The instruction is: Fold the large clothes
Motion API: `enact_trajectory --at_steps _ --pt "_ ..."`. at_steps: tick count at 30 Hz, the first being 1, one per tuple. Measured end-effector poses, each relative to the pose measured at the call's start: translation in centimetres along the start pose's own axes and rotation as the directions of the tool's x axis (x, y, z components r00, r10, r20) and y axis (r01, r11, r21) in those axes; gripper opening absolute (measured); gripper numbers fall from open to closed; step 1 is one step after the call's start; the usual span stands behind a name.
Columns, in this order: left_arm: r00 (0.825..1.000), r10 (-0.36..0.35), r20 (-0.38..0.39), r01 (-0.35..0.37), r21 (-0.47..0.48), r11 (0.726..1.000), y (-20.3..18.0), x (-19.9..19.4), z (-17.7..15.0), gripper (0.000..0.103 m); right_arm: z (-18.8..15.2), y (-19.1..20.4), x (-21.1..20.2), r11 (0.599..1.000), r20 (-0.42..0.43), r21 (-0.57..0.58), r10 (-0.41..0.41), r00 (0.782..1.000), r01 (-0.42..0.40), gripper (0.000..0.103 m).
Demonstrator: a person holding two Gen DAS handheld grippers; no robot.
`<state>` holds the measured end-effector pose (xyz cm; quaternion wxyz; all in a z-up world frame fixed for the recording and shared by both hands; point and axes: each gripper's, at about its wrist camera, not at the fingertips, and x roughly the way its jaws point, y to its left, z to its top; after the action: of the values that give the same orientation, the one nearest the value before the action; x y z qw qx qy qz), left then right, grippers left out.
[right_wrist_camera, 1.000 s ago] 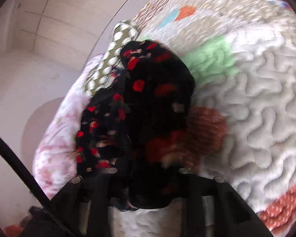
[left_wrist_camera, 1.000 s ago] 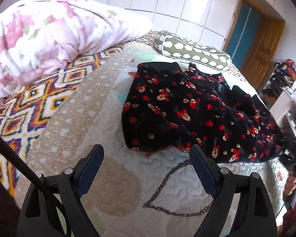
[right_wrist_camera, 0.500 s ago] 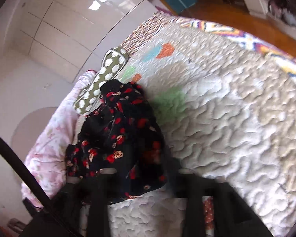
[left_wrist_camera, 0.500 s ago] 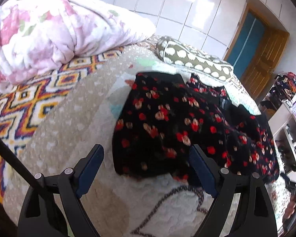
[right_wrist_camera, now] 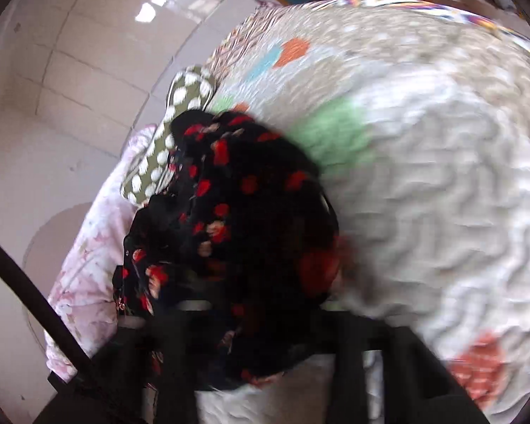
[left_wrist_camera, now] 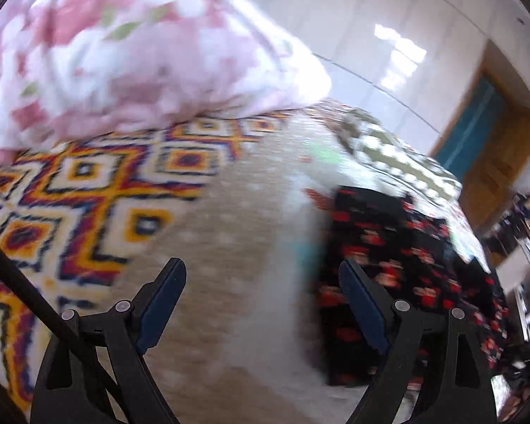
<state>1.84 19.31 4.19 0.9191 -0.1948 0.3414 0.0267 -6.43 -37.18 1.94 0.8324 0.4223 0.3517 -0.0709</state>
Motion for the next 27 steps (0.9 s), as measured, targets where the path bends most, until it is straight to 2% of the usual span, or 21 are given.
enact_trajectory --at_steps 3,6,8,9,11,12,14,18,21,27 --pt "1.0 0.03 -0.002 -0.03 -0.072 0.997 3.0 0.6 1.0 0.087 0.5 6.9 -0.9 0.991 0.062 -0.135 0.008 0.998 0.0 0.019" --pt "0.999 0.033 -0.005 -0.033 -0.142 0.989 5.7 0.8 1.9 0.087 -1.0 17.2 -0.8 0.934 0.077 -0.356 0.067 0.995 -0.035 0.018" --pt "0.999 0.037 -0.005 -0.037 -0.184 0.982 7.1 0.7 2.3 0.087 -3.1 22.6 0.8 0.881 0.035 -0.469 0.096 0.995 -0.068 0.017" --pt "0.999 0.039 -0.005 -0.039 -0.206 0.978 7.8 0.6 2.5 0.087 -5.2 25.9 2.5 0.836 0.002 -0.542 0.099 0.995 -0.082 0.017" --pt "0.999 0.039 -0.004 -0.038 -0.24 0.97 9.0 0.5 2.8 0.087 -8.6 29.0 5.6 0.772 -0.068 -0.625 0.094 0.993 -0.116 0.017" --pt "0.999 0.041 -0.004 -0.041 -0.253 0.967 9.6 0.5 2.9 0.087 -10.7 30.2 8.3 0.751 -0.138 -0.642 0.082 0.987 -0.152 0.017" --pt "0.998 0.055 -0.004 -0.054 -0.263 0.963 10.3 0.4 2.9 0.087 -13.8 30.9 12.3 0.74 -0.247 -0.64 0.058 0.967 -0.208 0.016" --pt "0.998 0.058 -0.011 -0.058 -0.286 0.956 11.5 0.4 3.1 0.087 -17.3 30.5 15.7 0.718 -0.303 -0.663 -0.001 0.953 -0.21 0.017" --pt "0.999 0.046 -0.004 -0.045 -0.314 0.948 11.8 0.5 3.4 0.087 -17.7 30.3 15.7 0.696 -0.322 -0.68 -0.002 0.947 -0.23 0.017" --pt "1.0 0.005 0.006 -0.003 -0.305 0.952 10.1 0.6 3.9 0.087 -19.1 29.4 14.6 0.613 -0.352 -0.745 -0.028 0.936 -0.262 0.017"
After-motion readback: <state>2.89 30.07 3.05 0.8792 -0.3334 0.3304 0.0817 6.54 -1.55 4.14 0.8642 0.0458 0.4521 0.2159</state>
